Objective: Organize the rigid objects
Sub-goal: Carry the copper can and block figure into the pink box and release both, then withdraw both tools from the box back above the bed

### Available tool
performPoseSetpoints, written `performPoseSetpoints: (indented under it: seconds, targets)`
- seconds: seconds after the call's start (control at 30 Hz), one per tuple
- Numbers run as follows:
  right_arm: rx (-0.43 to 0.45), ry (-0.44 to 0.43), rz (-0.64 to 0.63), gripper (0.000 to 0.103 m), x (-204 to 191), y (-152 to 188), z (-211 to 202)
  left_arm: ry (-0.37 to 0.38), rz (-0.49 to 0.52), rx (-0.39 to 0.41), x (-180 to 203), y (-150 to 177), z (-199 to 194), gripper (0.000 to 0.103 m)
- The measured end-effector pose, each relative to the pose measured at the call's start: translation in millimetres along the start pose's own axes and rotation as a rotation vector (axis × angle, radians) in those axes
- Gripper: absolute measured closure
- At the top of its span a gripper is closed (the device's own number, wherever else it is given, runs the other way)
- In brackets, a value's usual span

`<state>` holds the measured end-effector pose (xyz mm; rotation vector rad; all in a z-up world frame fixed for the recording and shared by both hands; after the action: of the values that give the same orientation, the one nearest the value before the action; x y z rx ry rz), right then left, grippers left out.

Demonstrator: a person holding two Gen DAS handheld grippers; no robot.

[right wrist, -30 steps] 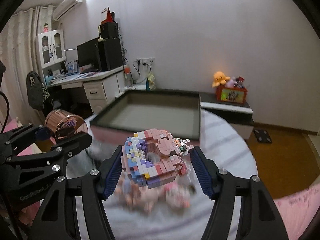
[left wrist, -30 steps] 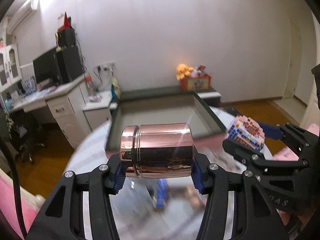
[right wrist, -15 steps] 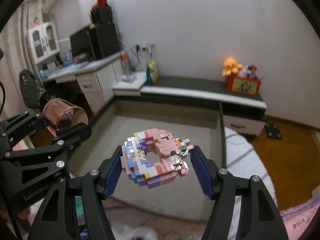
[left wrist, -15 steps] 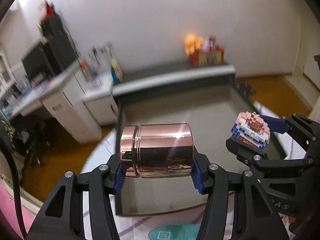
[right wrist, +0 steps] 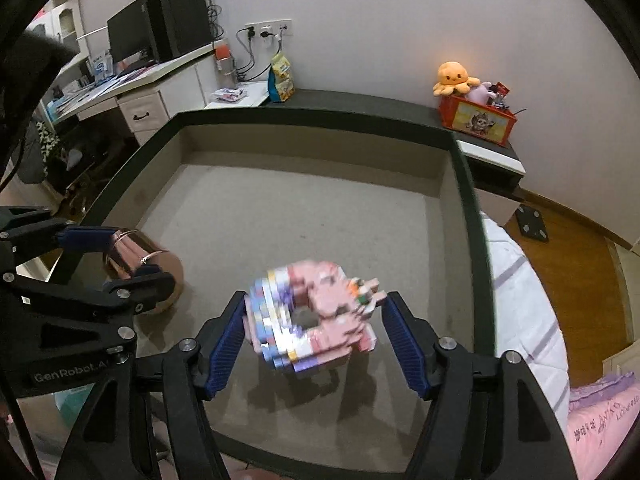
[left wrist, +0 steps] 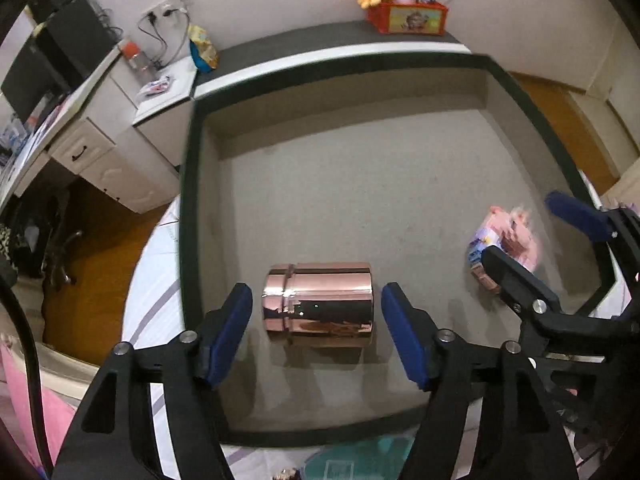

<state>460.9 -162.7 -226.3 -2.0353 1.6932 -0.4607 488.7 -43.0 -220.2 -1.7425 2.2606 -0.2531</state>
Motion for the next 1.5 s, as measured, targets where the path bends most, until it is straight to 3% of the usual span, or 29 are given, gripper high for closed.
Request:
performPoseSetpoints:
  seconds: [0.03, 0.07, 0.23, 0.4, 0.5, 0.53, 0.8, 0.93, 1.2, 1.5]
  targets:
    - [0.008, 0.016, 0.003, 0.019, 0, -1, -3, 0.0, -0.011, 0.025, 3, 3, -7, 0.032]
    - [0.023, 0.019, 0.007, 0.017, 3, -1, -8, -0.002, -0.014, 0.061, 2, 9, -17, 0.032]
    - [0.149, -0.037, 0.023, 0.017, 0, 11, -64, -0.011, -0.018, 0.304, 5, 43, -90, 0.026]
    - [0.304, -0.048, 0.037, 0.015, -10, 36, -137, -0.04, -0.053, 0.547, 8, 101, -157, 0.013]
    - [0.414, -0.005, 0.028, 0.0, -18, 60, -185, -0.056, -0.085, 0.668, 11, 143, -192, 0.009]
    - [0.45, -0.004, 0.02, 0.0, -21, 71, -201, -0.061, -0.096, 0.703, 12, 157, -203, 0.008]
    - [0.578, 0.033, 0.016, 0.0, -41, 135, -276, -0.12, -0.146, 0.884, 23, 248, -252, 0.0]
    - [0.619, 0.062, 0.011, 0.0, -52, 159, -299, -0.135, -0.148, 0.917, 28, 277, -267, 0.0]
    - [0.711, 0.095, 0.016, 0.0, -62, 200, -337, -0.157, -0.178, 1.006, 34, 308, -293, 0.0]
    - [0.754, 0.109, 0.001, 0.0, -71, 210, -353, -0.175, -0.19, 1.034, 38, 318, -300, 0.0]
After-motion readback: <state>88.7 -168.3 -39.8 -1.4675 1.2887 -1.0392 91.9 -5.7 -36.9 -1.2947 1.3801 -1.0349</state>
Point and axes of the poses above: each gripper's, at about its wrist camera, not at the fingertips, and z roughly the way its jaws point, x to its right, y to its underside, the point moved 3 cm from there along z, roughly the way its jaws point, and after that the axes turned 5 degrees about -x, right-handed, at the moved point
